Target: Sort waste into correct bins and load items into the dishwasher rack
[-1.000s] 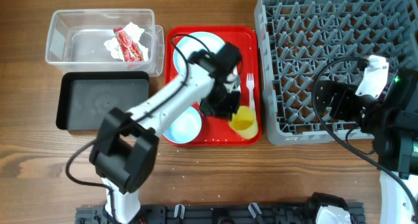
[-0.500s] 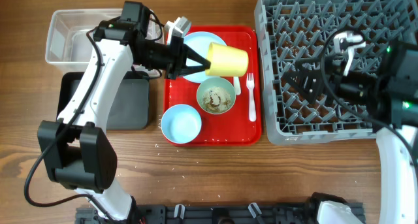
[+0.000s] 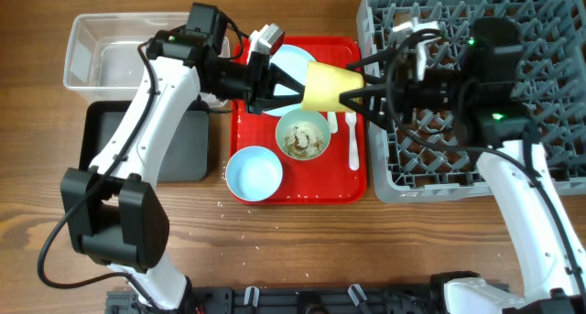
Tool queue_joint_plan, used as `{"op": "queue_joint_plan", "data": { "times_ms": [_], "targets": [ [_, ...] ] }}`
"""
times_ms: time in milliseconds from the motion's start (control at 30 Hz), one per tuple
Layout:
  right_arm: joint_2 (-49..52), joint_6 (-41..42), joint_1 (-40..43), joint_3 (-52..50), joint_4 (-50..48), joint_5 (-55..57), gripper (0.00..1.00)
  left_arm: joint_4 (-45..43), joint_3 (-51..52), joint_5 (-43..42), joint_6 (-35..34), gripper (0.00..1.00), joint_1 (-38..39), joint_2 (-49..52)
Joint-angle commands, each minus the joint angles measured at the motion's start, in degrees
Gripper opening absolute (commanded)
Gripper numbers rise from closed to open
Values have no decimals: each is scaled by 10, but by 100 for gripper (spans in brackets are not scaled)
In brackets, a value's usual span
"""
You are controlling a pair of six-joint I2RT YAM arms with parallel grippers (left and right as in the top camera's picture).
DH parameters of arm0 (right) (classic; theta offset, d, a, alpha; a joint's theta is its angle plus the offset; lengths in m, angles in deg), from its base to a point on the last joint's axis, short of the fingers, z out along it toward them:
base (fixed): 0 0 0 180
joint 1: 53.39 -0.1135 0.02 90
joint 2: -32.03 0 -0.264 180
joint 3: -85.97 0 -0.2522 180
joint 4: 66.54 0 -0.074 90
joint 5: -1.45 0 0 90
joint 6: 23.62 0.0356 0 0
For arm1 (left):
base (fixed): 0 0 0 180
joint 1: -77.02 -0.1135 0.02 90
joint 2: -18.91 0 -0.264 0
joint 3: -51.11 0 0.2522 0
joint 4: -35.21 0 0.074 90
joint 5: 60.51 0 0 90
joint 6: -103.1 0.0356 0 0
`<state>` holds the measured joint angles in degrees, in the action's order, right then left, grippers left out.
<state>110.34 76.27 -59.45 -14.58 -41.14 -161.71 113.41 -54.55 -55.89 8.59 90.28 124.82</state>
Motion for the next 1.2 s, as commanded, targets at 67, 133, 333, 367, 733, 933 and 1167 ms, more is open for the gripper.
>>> {"op": "queue_joint_plan", "data": {
  "times_ms": [67, 133, 333, 367, 733, 933, 1167],
  "targets": [
    [21, 25, -30, 3, -9, 23, 77, 0, -8, -27, 15, 4, 1, -9],
    [21, 27, -30, 3, -12, 22, 70, 0, -8, -27, 15, 4, 1, -9],
    [18, 38, -21, 3, -39, 23, 56, 0, -8, -20, 15, 19, 1, -9],
    [15, 38, -12, 3, -37, 23, 54, 0, -8, -14, 15, 30, 1, -9],
    [-138, 52, 116, 28, 320, 410, 54, -51, -8, 555, 11, 53, 2, -9],
    [-128, 71, 68, 45, 547, 606, 55, -73, -8, 683, 11, 56, 5, -9],
    [16, 84, 40, 45, 579, 689, 58, -72, -8, 702, 11, 56, 5, -9]
  ]
}}
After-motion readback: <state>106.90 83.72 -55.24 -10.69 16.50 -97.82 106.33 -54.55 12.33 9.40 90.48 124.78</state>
